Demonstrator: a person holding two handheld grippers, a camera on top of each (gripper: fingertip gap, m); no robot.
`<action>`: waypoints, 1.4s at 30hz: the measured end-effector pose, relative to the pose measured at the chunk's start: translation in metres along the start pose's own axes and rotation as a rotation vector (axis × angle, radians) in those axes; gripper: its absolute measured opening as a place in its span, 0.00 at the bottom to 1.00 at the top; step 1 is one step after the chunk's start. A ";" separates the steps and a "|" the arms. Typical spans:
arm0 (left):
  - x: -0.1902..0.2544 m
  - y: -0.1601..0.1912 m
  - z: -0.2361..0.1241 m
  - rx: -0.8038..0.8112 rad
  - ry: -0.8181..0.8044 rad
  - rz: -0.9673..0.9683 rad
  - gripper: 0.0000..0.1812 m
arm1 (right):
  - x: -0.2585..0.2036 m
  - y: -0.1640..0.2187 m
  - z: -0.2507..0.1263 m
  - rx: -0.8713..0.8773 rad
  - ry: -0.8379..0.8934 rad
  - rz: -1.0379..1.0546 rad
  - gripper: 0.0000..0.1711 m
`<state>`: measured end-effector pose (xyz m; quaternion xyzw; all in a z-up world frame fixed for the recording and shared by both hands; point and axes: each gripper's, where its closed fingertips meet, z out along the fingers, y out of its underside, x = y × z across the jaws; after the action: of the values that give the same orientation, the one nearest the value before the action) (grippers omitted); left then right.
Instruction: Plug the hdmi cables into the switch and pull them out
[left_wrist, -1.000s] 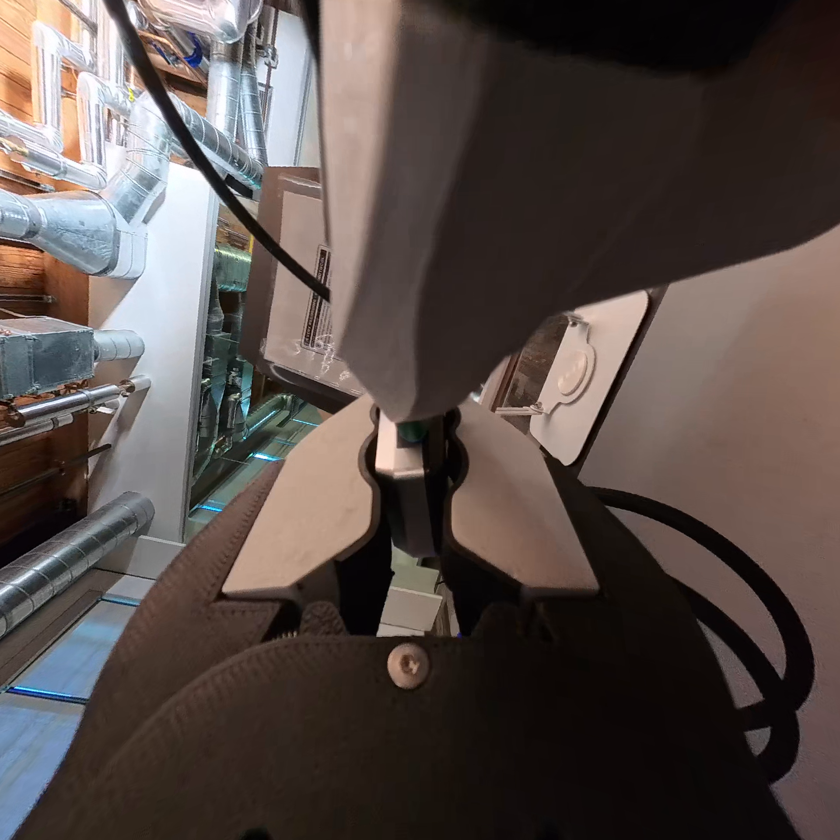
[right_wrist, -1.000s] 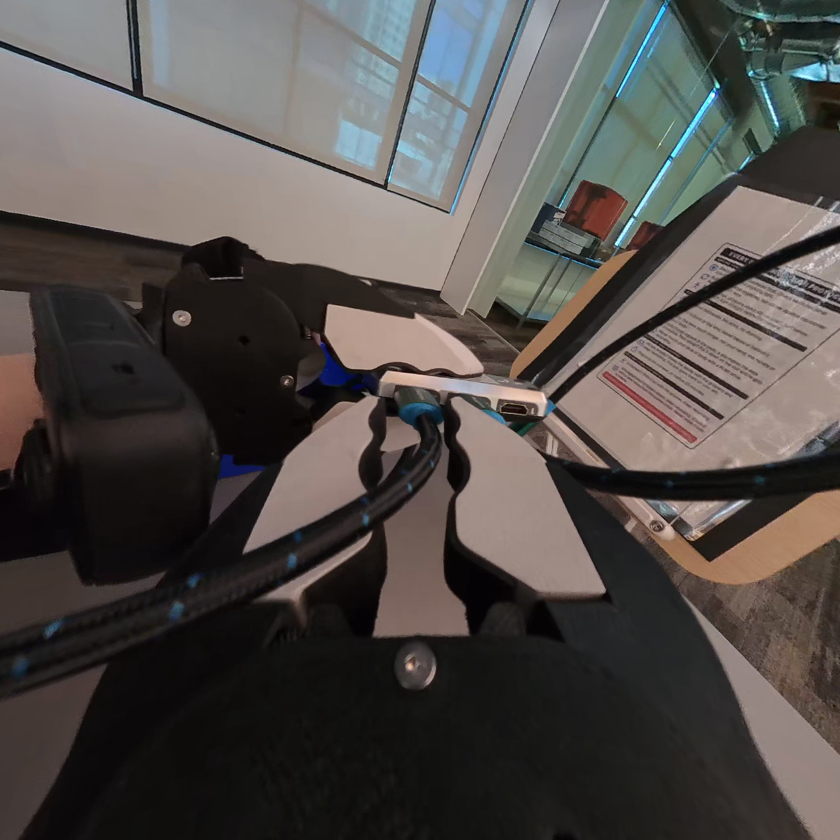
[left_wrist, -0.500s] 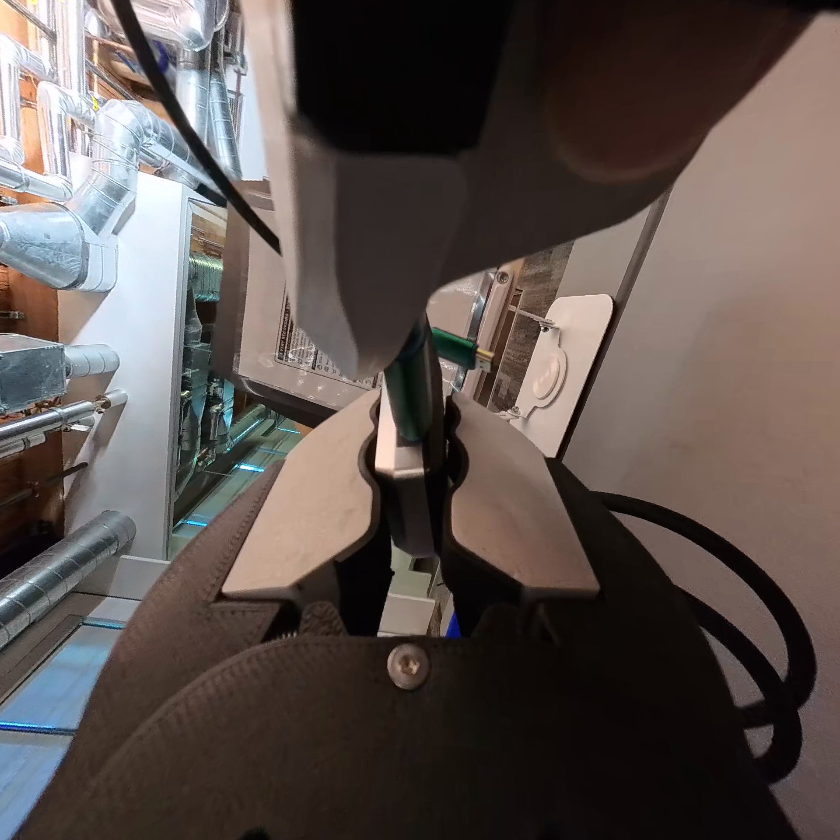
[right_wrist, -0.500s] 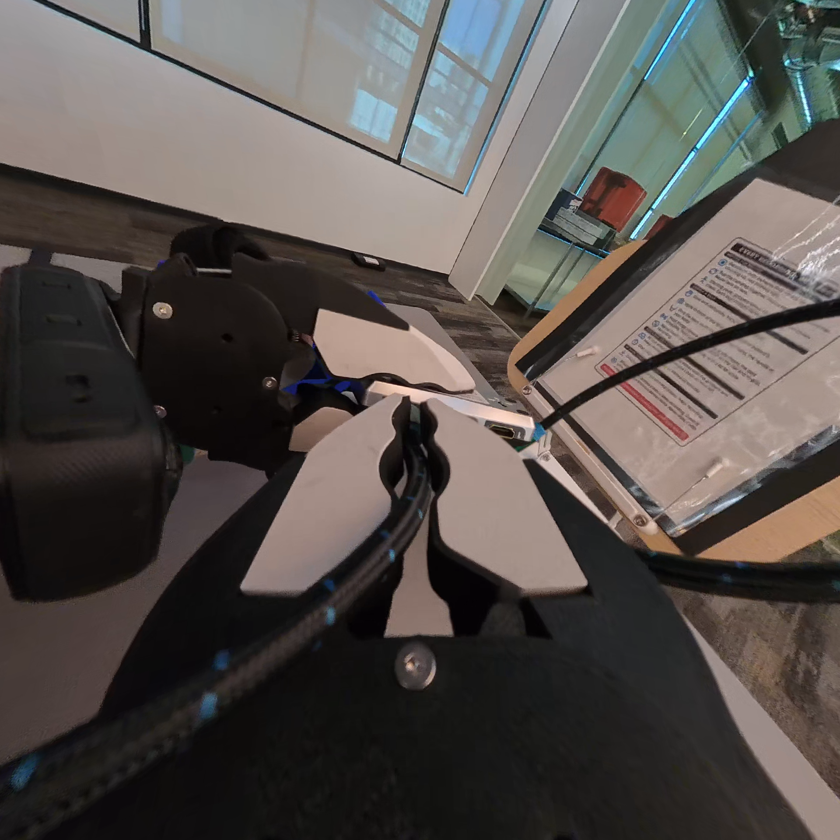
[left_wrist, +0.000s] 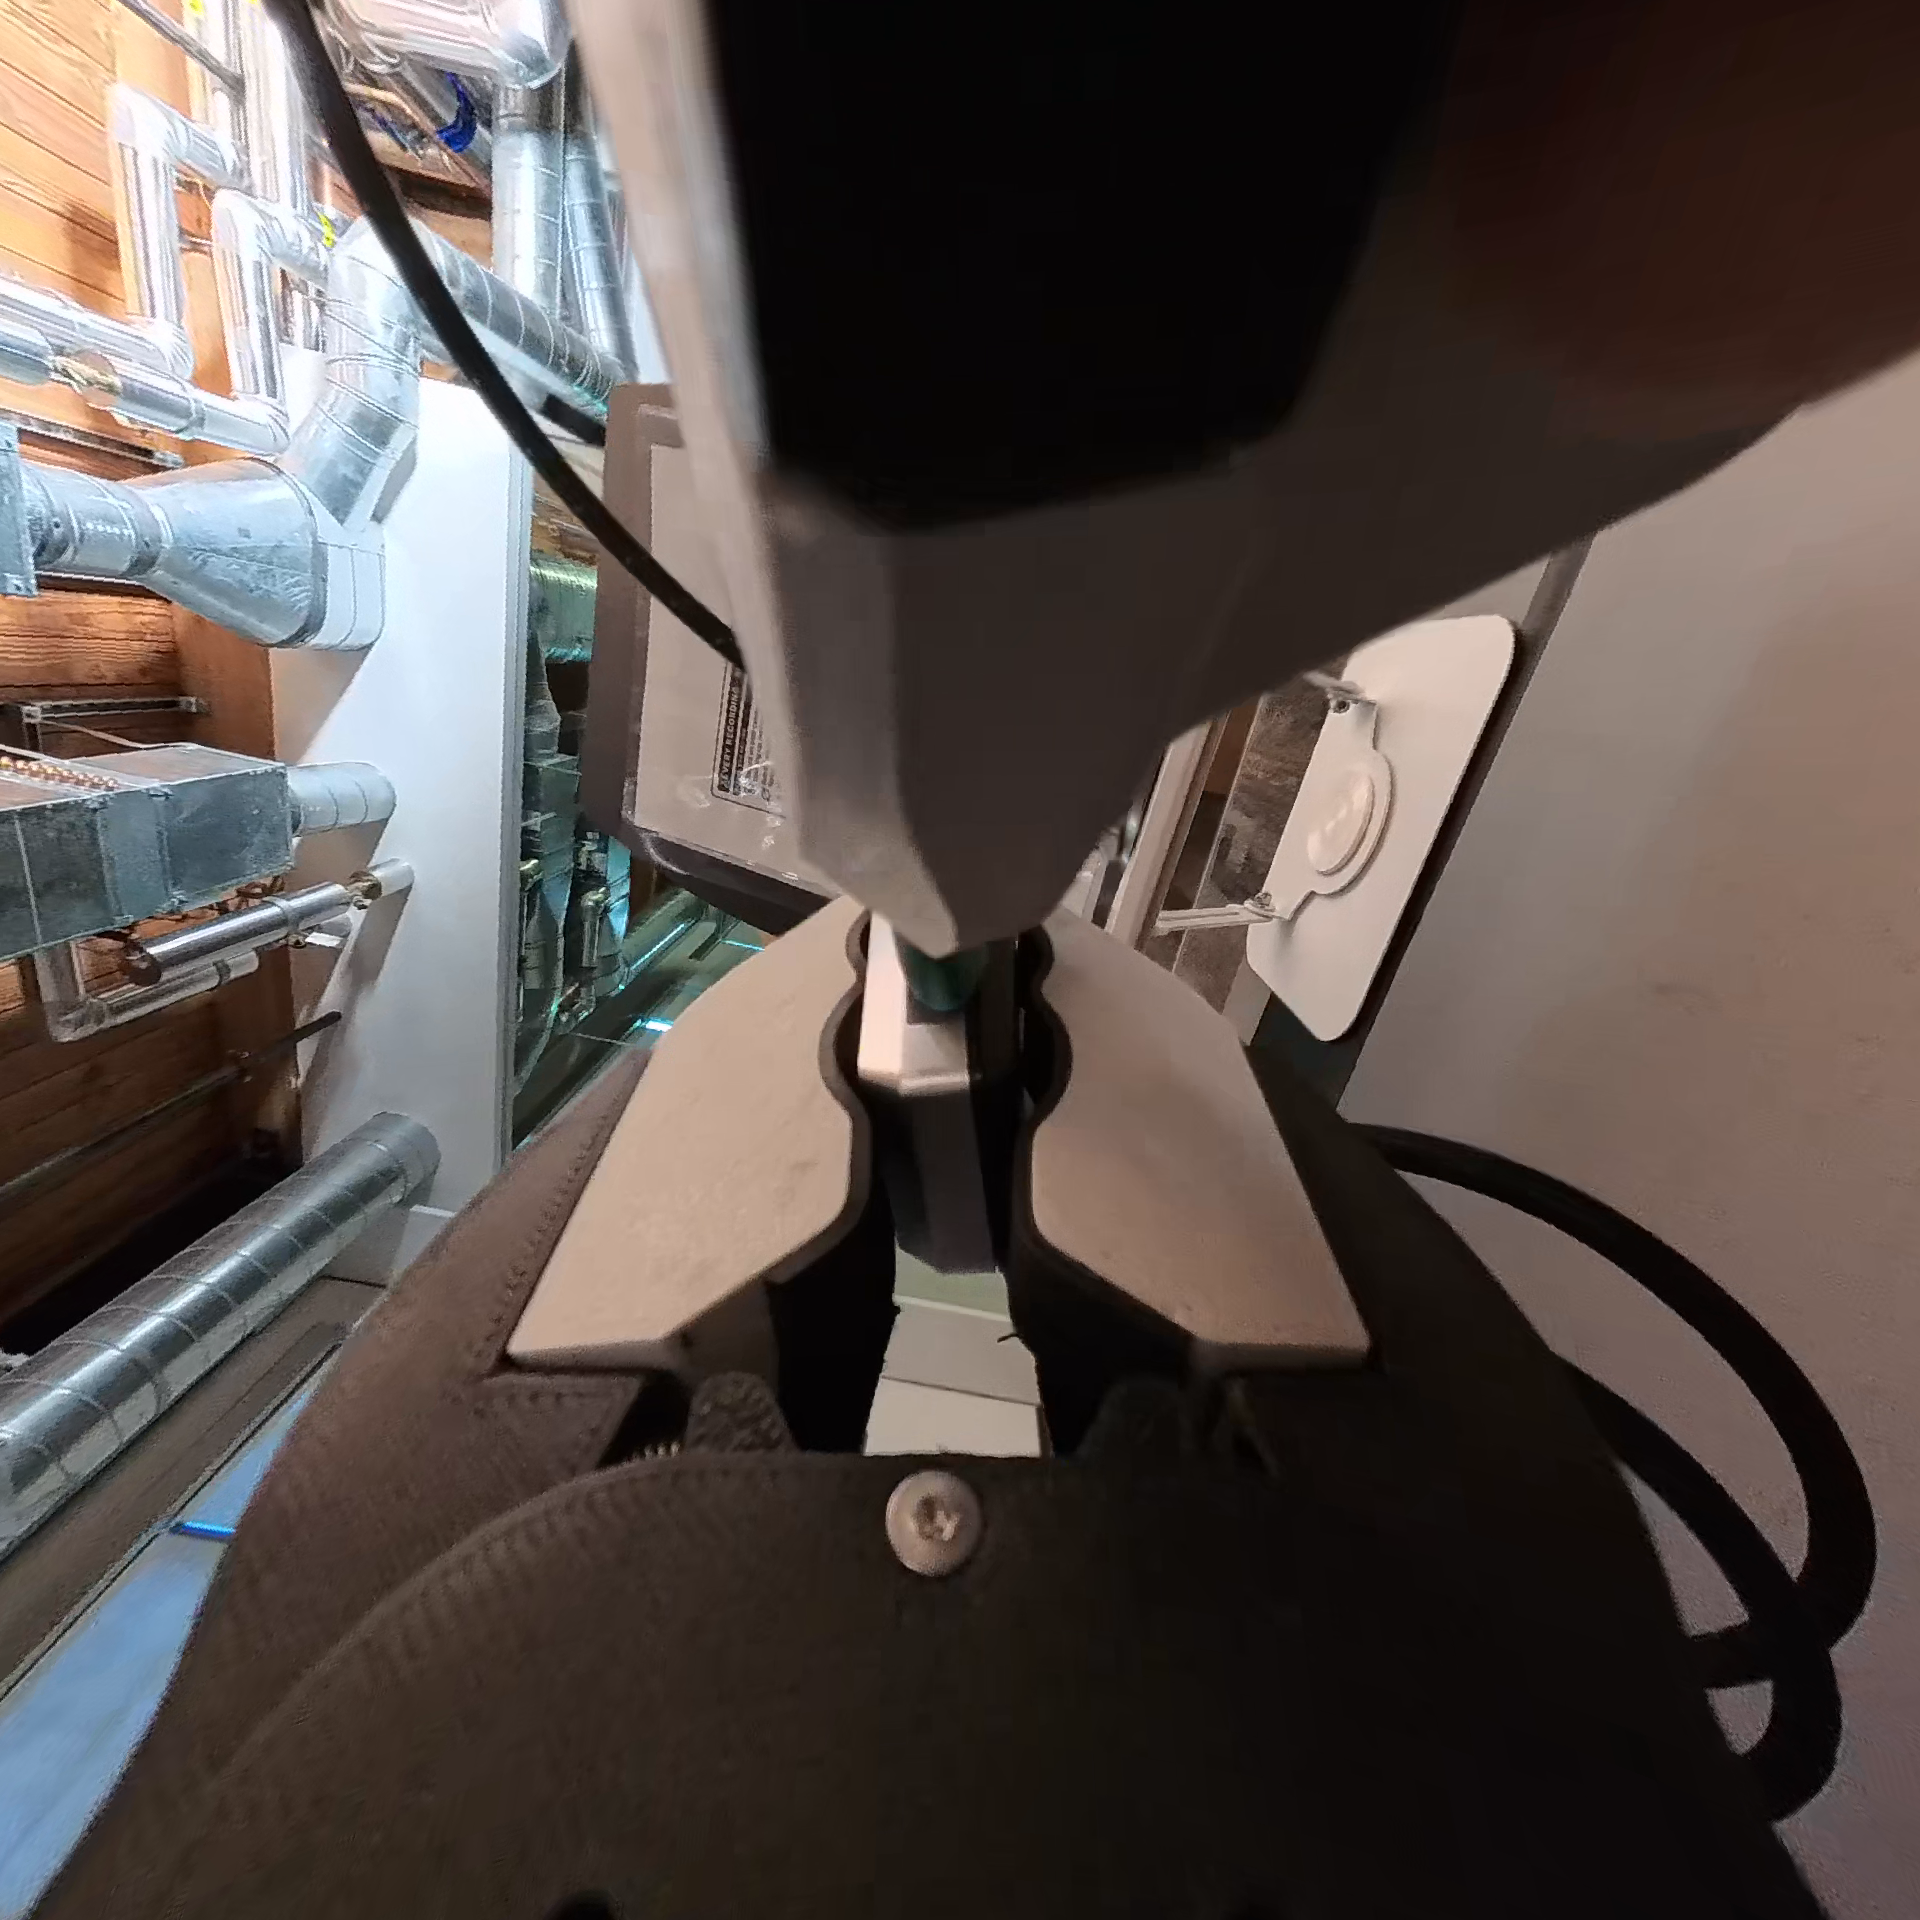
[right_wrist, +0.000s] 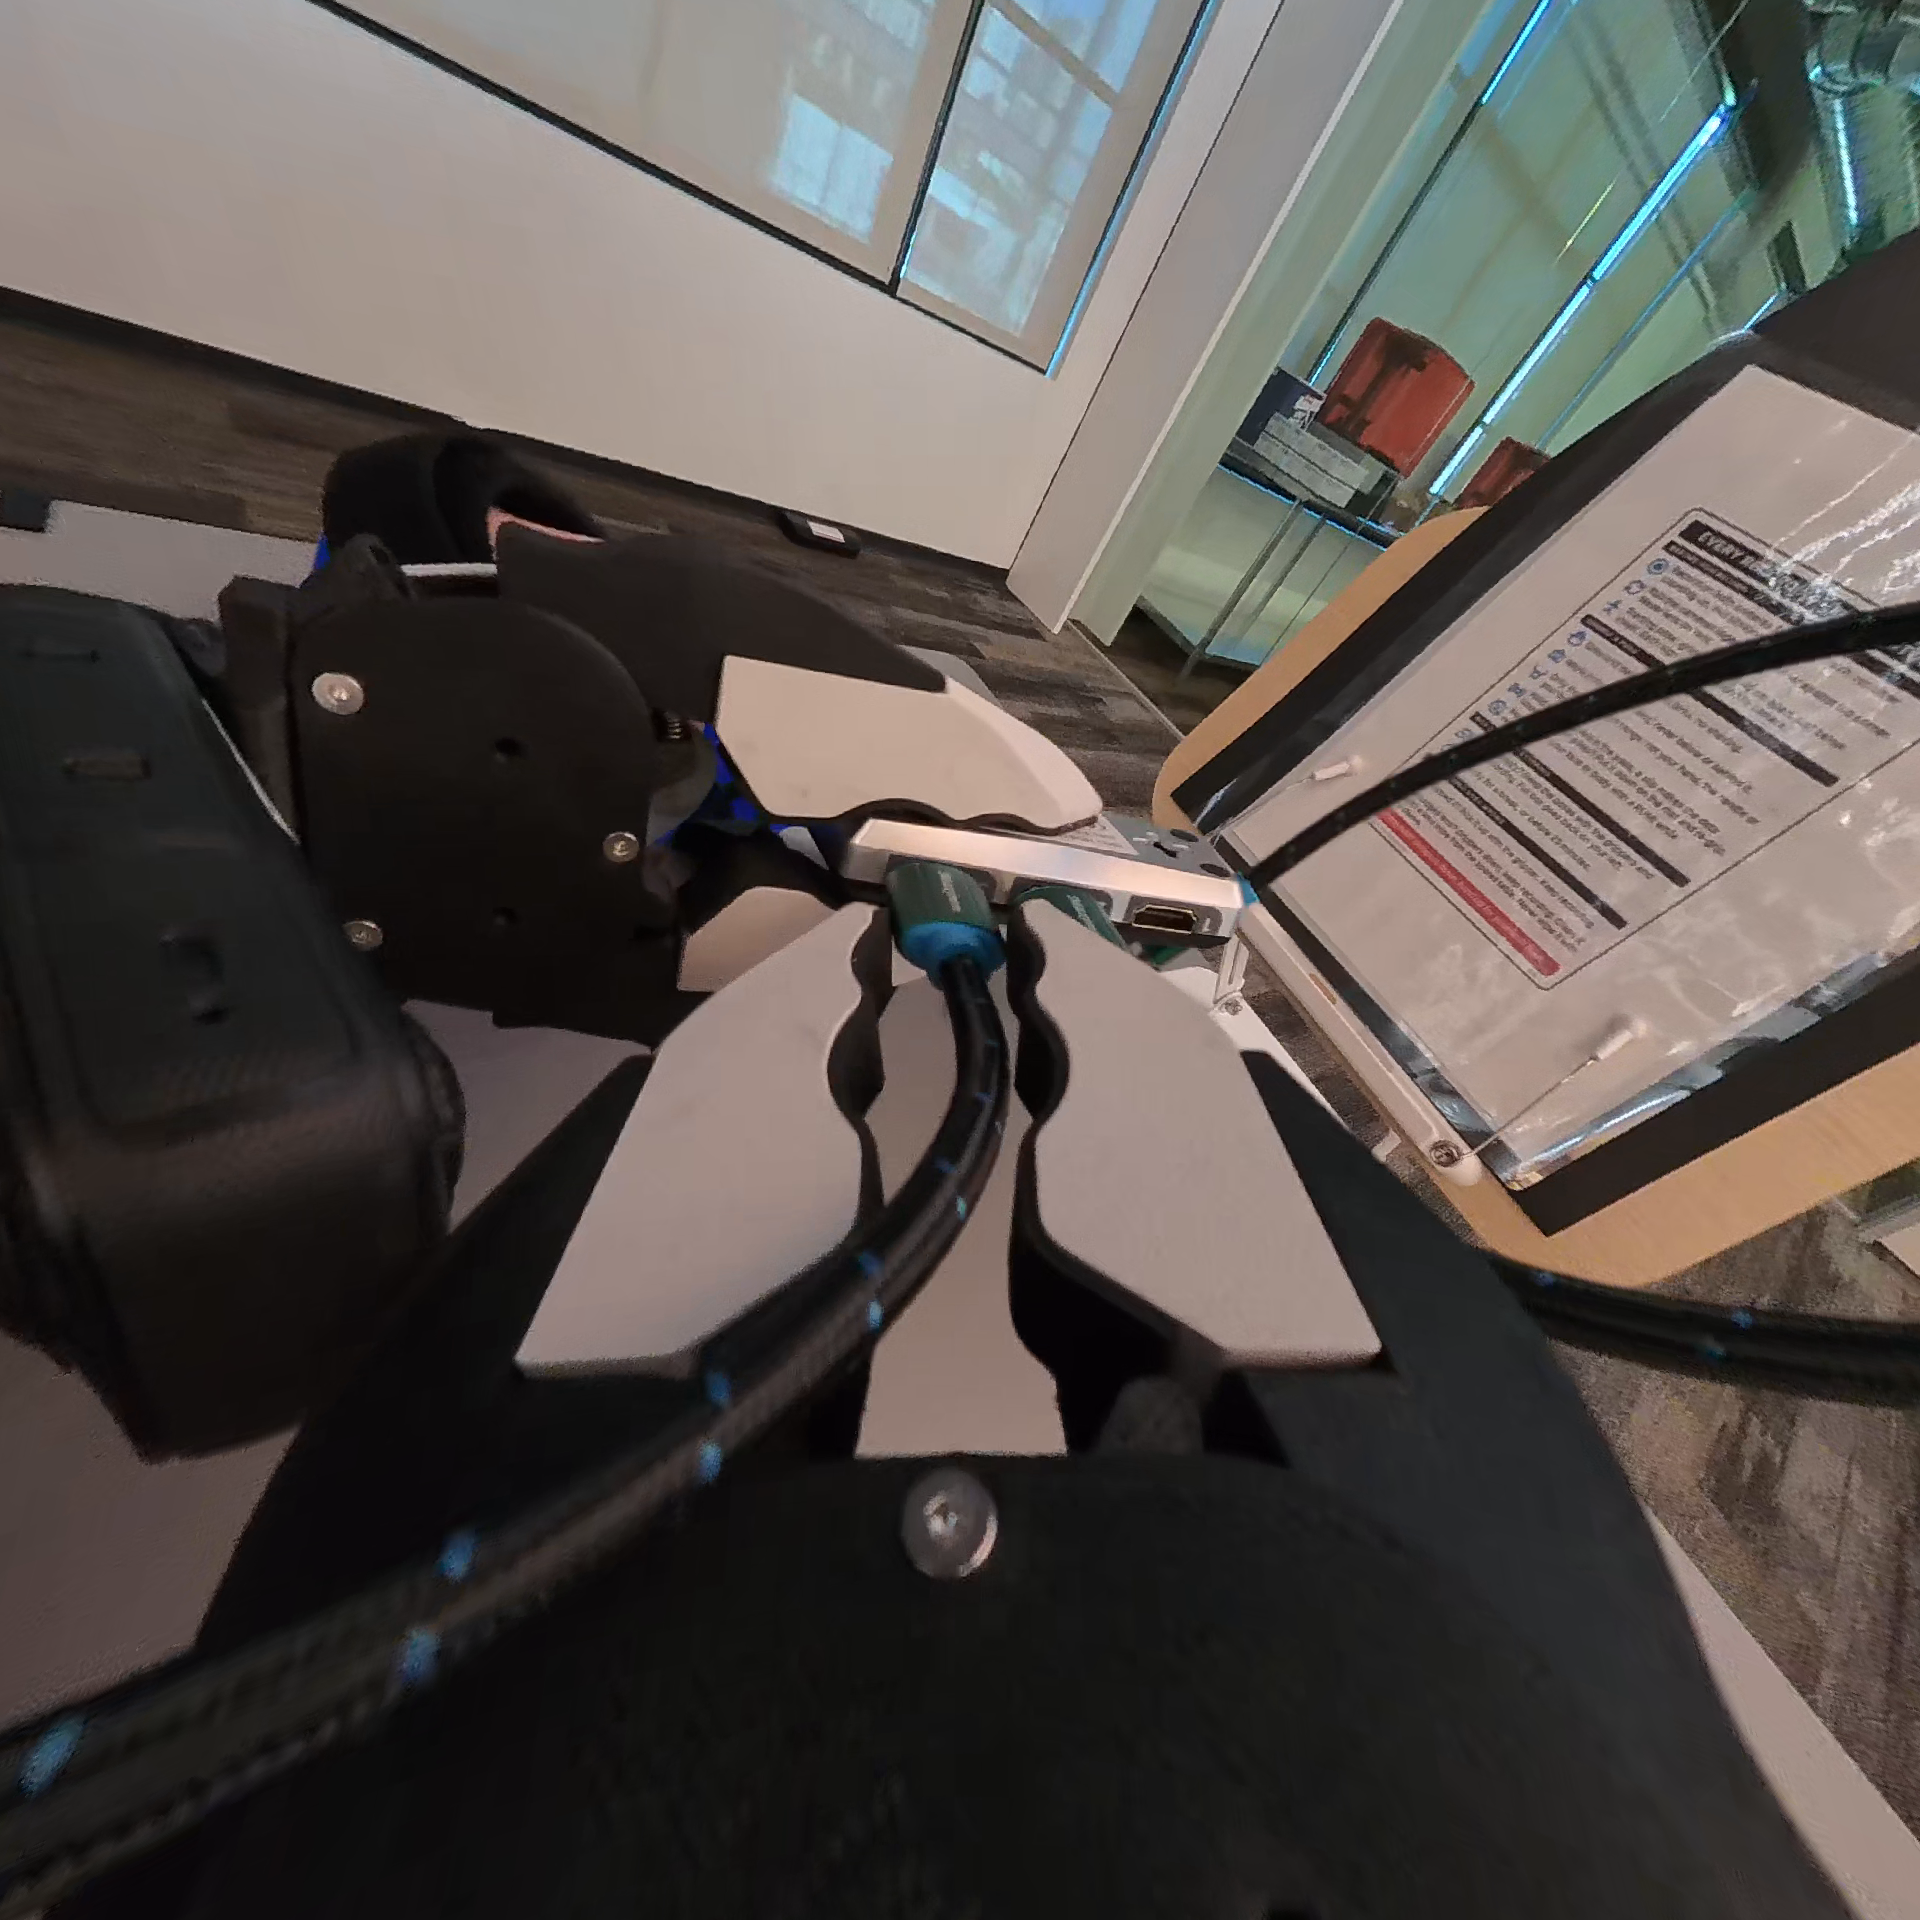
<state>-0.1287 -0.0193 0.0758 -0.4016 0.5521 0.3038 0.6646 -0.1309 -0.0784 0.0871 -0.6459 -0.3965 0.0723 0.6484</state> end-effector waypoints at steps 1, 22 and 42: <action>0.000 0.000 0.001 -0.001 -0.001 0.001 0.12 | 0.000 0.001 0.001 -0.004 0.003 -0.009 0.13; -0.026 -0.001 -0.011 0.028 -0.091 -0.014 0.12 | -0.004 -0.024 -0.014 0.100 -0.043 0.082 0.06; -0.032 0.002 -0.011 0.011 -0.118 -0.036 0.13 | -0.003 -0.033 -0.012 0.173 0.063 0.005 0.14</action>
<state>-0.1419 -0.0267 0.1059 -0.3890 0.5062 0.3120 0.7036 -0.1396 -0.0942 0.1174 -0.5904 -0.3668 0.0876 0.7136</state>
